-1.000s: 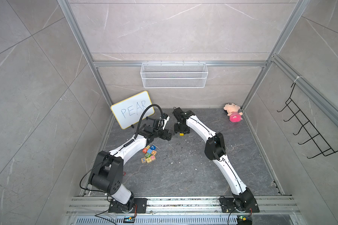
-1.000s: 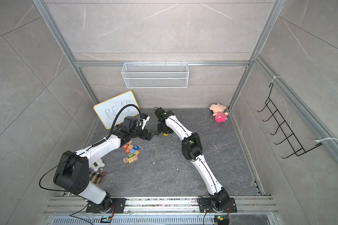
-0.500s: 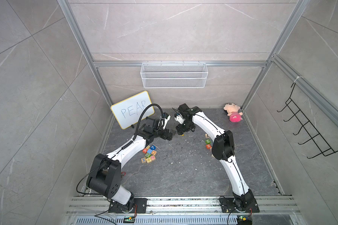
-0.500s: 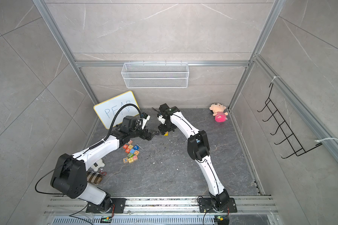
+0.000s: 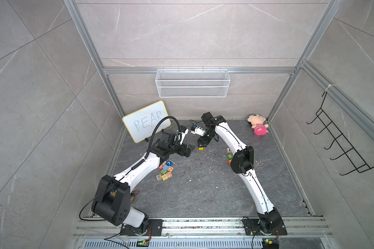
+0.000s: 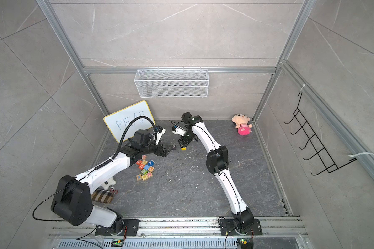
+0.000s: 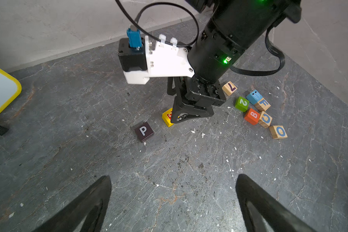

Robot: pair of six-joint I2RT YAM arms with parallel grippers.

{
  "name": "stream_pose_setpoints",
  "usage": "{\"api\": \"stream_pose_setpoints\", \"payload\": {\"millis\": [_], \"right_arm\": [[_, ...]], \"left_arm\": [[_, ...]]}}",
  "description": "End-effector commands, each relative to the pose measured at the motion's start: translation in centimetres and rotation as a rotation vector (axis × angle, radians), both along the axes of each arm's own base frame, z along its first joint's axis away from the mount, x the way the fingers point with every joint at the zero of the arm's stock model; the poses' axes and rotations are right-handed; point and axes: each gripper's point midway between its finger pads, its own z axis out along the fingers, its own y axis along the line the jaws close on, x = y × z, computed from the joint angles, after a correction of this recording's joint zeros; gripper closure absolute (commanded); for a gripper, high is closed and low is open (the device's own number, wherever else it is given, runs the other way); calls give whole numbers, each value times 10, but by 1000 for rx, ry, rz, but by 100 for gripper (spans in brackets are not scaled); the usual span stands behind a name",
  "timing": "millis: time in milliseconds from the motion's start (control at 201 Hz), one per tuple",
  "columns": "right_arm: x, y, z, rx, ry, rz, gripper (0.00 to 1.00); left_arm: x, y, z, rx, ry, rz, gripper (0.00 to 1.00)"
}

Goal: Spell the uppercase word “pear” with letter blocks
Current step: Pick up the letter block from the center of the board.

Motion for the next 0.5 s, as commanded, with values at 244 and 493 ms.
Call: {"api": "stream_pose_setpoints", "payload": {"millis": [244, 493], "right_arm": [[-1, 2, -24, -53, -36, 151, 30], [-7, 7, -32, -53, -23, 196, 30]], "left_arm": [[-2, -1, 9, -12, -16, 0, 0], [-2, -3, 7, -14, -8, -6, 0]]}}
